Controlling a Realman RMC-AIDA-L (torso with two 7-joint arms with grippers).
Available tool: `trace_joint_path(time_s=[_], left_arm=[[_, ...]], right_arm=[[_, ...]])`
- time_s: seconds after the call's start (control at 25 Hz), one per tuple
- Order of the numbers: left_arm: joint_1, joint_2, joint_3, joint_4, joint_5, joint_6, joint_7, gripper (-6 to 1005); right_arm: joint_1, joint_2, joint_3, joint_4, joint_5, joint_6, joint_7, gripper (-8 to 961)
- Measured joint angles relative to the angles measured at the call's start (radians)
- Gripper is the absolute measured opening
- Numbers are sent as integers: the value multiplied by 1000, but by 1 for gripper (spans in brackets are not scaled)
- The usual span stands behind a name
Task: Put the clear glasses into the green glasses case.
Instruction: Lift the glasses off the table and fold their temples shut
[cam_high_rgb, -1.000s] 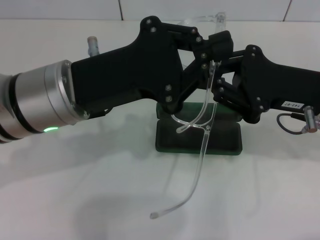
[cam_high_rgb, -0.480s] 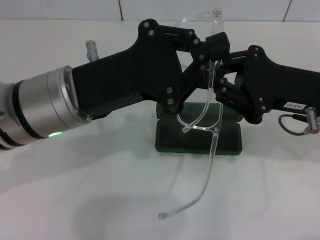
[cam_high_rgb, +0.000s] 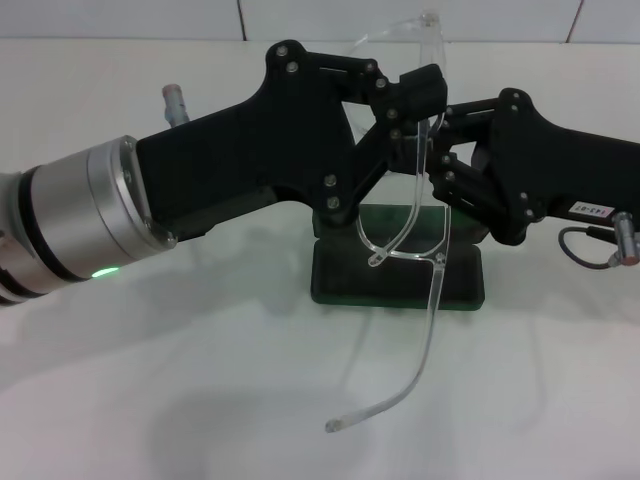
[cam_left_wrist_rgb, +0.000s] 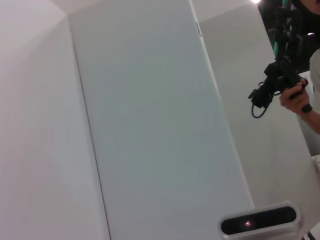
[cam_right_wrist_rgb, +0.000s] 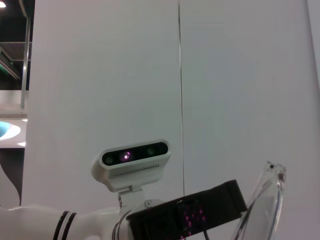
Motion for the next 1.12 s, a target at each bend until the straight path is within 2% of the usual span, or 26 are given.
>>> trace_joint_path(time_s=[0.56,0.84,1.04,1.12], left_arm=[[2,3,7,12,-1,1,-1,23],[2,8,-8,32,-30,96,-61,23],[5,9,-88,38,-37,195,-152,23],[9,9,-128,38,-34,227,-195,23]], right_arm=[[-9,-1,0,0,7,-2,-7,113],[-20,-3,8,0,19,2,-16,113],[-45,-4,79,-1,20,-13,-28,112],[-59,-8,140,-3,20,-39,-28,112]])
